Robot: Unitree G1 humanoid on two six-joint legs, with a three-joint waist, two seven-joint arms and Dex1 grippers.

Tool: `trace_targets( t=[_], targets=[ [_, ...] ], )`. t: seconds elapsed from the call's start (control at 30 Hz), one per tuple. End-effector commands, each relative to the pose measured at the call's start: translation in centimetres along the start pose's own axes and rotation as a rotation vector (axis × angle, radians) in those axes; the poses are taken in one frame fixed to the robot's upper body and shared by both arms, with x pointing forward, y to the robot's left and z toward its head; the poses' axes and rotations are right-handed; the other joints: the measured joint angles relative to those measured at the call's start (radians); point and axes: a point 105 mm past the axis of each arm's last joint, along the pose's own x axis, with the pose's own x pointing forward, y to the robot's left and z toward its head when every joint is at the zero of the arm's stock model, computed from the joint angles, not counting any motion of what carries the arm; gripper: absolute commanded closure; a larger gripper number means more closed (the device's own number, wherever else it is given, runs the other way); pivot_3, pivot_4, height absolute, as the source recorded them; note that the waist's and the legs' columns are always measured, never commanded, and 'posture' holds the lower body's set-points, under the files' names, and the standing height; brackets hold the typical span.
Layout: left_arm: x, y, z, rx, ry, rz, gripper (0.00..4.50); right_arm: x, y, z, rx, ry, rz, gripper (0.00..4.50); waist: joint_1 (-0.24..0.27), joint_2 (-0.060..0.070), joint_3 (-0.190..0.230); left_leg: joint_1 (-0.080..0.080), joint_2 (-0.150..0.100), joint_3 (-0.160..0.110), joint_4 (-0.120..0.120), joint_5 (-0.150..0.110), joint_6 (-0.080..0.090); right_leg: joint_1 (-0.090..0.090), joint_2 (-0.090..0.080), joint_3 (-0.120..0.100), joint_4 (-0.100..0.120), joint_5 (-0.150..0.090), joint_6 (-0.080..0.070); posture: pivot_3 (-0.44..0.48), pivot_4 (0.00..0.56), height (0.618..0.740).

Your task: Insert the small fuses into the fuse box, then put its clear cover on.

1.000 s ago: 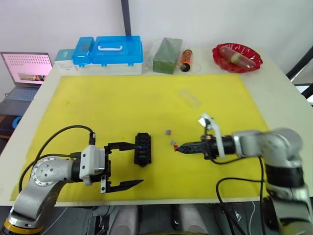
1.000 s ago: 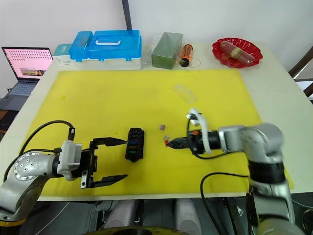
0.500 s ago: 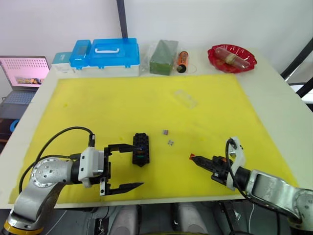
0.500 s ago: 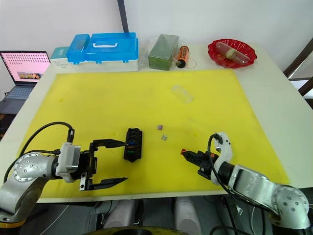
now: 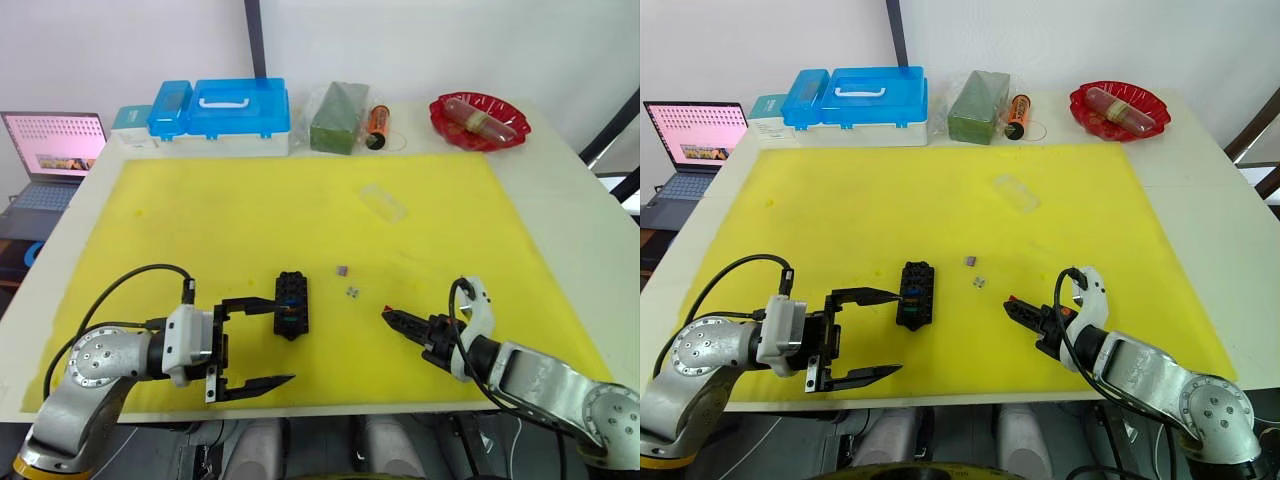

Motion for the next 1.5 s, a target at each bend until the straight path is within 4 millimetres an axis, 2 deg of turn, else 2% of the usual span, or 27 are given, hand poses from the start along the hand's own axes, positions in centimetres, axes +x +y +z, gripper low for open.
trace_targets(
  t=[0.03,0.1,0.17,0.23,0.37,0.47,0.6,0.67,0.77,0.83,1.3,1.5],
  targets=[
    [0.3,-0.3,0.5,0.033,-0.02,-0.012,0.0,-1.6,0.4,-0.3,-0.098,0.107,0.083,1.46,0.001,0.0,0.0,0.0,0.0,0.0,0.0,0.0,0.0,0.0,0.0,0.0,0.0,0.0,0.0,0.0,0.15,0.74],
    [0.3,-0.2,0.5,0.033,-0.021,-0.012,0.0,-2.4,0.4,0.1,-0.16,0.182,0.106,0.84,0.001,0.0,0.0,0.0,0.0,0.0,0.0,0.0,0.0,0.0,0.0,0.0,-0.001,0.0,0.0,0.0,0.15,0.74],
    [0.4,-0.1,0.4,0.036,-0.022,-0.012,0.0,-3.5,1.0,1.4,-0.283,0.306,0.123,0.29,-0.001,0.001,0.001,0.0,0.0,0.0,0.0,0.0,0.0,0.001,0.0,0.0,-0.001,0.0,0.0,0.0,0.15,0.74],
    [0.5,0.0,0.4,0.04,-0.026,-0.012,0.0,-3.8,2.0,3.2,-0.419,0.378,0.153,0.29,-0.004,0.003,0.002,0.001,0.0,0.002,0.001,0.0,0.0,-0.001,-0.001,0.001,-0.001,0.001,-0.001,0.0,0.15,0.74],
    [0.7,0.2,0.5,0.053,-0.031,-0.018,0.0,-2.8,2.8,6.0,-0.778,0.49,0.22,0.29,-0.001,0.004,0.003,-0.001,0.005,0.005,0.0,-0.001,0.001,-0.003,0.005,-0.001,-0.002,0.0,-0.001,0.0,0.15,0.74],
    [0.8,0.2,0.5,0.06,-0.034,-0.027,0.0,-1.4,2.4,7.5,-0.927,0.577,0.265,0.93,0.001,0.003,0.003,-0.002,0.008,0.003,0.0,-0.002,0.003,-0.004,0.011,-0.002,-0.002,-0.001,-0.005,0.0,0.15,0.74],
    [0.9,0.1,0.6,0.067,-0.036,-0.029,0.0,0.2,1.9,8.2,-1.035,0.703,0.303,2.27,-0.005,0.004,0.004,-0.003,0.009,0.005,-0.001,-0.003,0.003,-0.006,0.012,-0.001,-0.001,0.0,-0.005,0.0,0.15,0.74],
    [1.0,0.0,0.6,0.069,-0.036,-0.027,0.0,0.8,1.8,8.3,-1.051,0.741,0.322,2.27,-0.004,0.004,0.004,-0.003,0.009,0.005,-0.001,-0.003,0.004,-0.007,0.013,0.0,0.0,0.0,-0.005,0.0,0.15,0.74],
    [1.0,-0.1,0.6,0.07,-0.035,-0.019,0.0,1.6,1.7,8.5,-1.05,0.762,0.329,2.83,-0.003,0.005,0.004,-0.003,0.009,0.005,0.0,-0.003,0.003,-0.007,0.013,0.0,0.0,0.0,-0.006,0.0,0.15,0.74],
    [1.1,-0.1,0.7,0.069,-0.037,-0.011,0.0,2.1,1.9,8.4,-1.048,0.77,0.337,3.43,-0.002,0.005,0.004,-0.003,0.01,0.005,0.0,-0.003,0.003,-0.007,0.013,0.0,0.0,0.001,-0.007,0.0,0.15,0.74],
    [1.1,-0.2,0.7,0.072,-0.032,-0.009,0.0,4.0,1.7,7.9,-1.018,0.789,0.351,3.43,-0.003,0.005,0.004,-0.002,0.01,0.005,0.0,-0.003,0.003,-0.007,0.013,0.0,0.001,0.001,-0.008,0.0,0.15,0.74],
    [1.0,0.0,0.6,0.074,-0.025,-0.011,0.0,4.4,2.4,7.6,-0.971,0.79,0.377,3.43,-0.003,0.005,0.004,-0.002,0.01,0.005,0.0,-0.003,0.003,-0.007,0.013,0.0,0.001,0.001,-0.008,0.0,0.15,0.74]
  ],
)
